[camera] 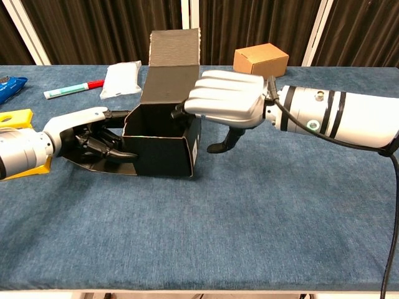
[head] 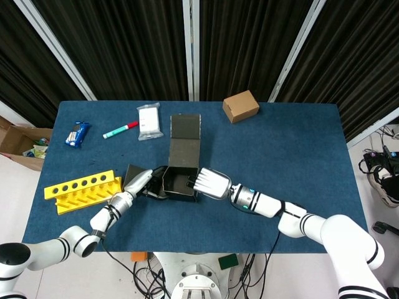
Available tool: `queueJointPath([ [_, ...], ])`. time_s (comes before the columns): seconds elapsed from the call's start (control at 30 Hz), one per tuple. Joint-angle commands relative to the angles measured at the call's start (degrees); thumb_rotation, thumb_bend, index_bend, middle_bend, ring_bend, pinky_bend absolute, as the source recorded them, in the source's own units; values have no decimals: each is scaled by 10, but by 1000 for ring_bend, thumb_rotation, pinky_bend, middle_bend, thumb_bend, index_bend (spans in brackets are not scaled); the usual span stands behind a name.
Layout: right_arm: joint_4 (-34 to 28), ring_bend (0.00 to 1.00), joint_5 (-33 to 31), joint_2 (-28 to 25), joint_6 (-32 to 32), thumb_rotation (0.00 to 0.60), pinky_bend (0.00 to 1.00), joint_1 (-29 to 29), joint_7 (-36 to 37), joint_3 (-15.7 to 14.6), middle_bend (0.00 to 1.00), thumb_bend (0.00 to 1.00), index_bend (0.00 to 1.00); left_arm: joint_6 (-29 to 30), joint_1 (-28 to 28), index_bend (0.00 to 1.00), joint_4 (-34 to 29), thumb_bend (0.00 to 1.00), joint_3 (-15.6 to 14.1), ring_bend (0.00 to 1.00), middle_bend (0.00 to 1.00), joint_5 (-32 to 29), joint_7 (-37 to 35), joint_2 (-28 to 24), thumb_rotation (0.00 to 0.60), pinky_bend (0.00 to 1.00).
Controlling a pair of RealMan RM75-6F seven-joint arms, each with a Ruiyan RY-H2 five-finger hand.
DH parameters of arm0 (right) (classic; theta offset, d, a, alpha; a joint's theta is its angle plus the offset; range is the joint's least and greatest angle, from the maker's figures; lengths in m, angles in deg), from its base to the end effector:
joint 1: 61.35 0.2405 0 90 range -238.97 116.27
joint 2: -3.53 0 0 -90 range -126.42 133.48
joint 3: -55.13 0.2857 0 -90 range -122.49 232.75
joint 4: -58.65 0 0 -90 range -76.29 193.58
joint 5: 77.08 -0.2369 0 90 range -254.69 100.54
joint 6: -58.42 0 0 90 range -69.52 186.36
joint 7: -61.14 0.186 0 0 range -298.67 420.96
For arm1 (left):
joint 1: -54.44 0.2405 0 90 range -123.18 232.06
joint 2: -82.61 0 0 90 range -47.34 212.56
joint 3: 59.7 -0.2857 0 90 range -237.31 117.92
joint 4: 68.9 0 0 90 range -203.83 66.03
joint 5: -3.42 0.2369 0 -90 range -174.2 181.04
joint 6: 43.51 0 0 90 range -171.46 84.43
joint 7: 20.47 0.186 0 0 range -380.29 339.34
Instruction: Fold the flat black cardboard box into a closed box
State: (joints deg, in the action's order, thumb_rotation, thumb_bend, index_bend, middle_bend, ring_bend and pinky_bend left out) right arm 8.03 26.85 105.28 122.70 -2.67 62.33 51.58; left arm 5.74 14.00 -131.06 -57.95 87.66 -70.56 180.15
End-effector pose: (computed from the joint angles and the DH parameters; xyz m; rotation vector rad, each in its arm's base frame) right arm -0.0780 -0.4083 -0.1271 2.3940 -0.0292 1.1319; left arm -0.2237 0.3872 -0.1238 -1.6625 -1.8645 -1.2197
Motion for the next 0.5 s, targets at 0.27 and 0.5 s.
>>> queueJointPath([
  [0.27,-16,764,-37,0,57,600,954,-40,42,31,106,30,0,3,5,471,-15,130,14,678,398,-16,20,-3,554,952],
  [0.5,-77,764,-112,-9,113,600,953,-121,127,60,190,28,6,17,17,469,-37,130,33,678,398,-40,49,-10,555,952],
])
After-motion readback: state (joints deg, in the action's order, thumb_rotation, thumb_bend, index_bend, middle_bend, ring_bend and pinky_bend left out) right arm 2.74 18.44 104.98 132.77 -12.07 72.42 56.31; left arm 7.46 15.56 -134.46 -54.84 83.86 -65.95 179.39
